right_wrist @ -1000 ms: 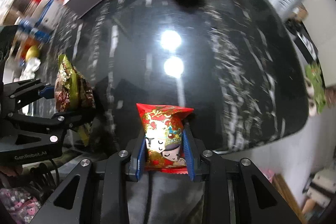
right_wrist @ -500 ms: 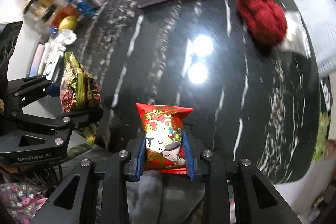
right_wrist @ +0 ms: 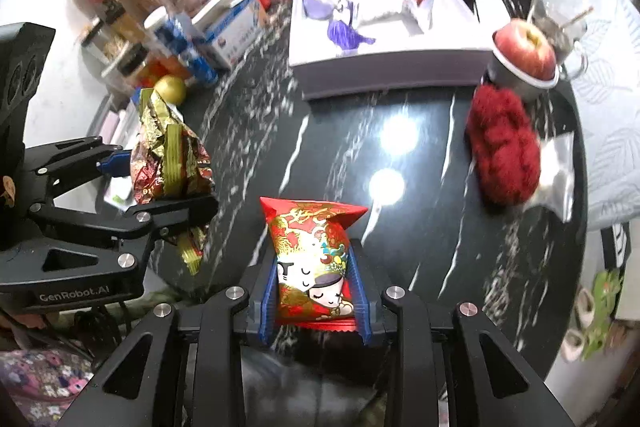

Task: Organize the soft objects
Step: 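Carry both snack bags with both tools toward the lavender box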

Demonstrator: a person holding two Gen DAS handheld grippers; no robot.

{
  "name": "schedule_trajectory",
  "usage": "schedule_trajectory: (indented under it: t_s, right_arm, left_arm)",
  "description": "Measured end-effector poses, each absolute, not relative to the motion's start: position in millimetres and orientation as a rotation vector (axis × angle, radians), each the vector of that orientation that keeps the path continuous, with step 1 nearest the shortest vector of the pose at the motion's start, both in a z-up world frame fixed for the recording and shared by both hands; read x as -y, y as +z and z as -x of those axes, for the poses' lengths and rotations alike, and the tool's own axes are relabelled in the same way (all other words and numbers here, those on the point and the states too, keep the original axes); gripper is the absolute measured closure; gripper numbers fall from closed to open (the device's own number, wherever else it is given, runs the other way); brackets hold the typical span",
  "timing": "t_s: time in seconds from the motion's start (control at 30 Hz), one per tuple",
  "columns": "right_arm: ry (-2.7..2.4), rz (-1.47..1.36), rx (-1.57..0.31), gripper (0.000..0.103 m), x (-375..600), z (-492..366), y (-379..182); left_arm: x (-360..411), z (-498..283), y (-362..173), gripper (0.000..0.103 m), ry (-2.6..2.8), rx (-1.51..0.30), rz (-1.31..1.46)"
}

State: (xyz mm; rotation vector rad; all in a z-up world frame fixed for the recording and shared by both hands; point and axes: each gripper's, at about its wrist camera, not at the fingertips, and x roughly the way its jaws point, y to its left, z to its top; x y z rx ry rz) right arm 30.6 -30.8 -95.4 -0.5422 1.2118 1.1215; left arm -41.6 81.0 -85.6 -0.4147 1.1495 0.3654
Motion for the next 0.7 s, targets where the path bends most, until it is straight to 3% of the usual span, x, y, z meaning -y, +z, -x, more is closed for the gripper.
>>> schedule_trajectory:
  t_s: [0.7]
  right_arm:
    - [1.194, 0.440, -0.954, 0.072, -22, -96, 7]
  left_arm:
    - [-138, -12, 10, 0.045, 0.411, -0.939, 0.352]
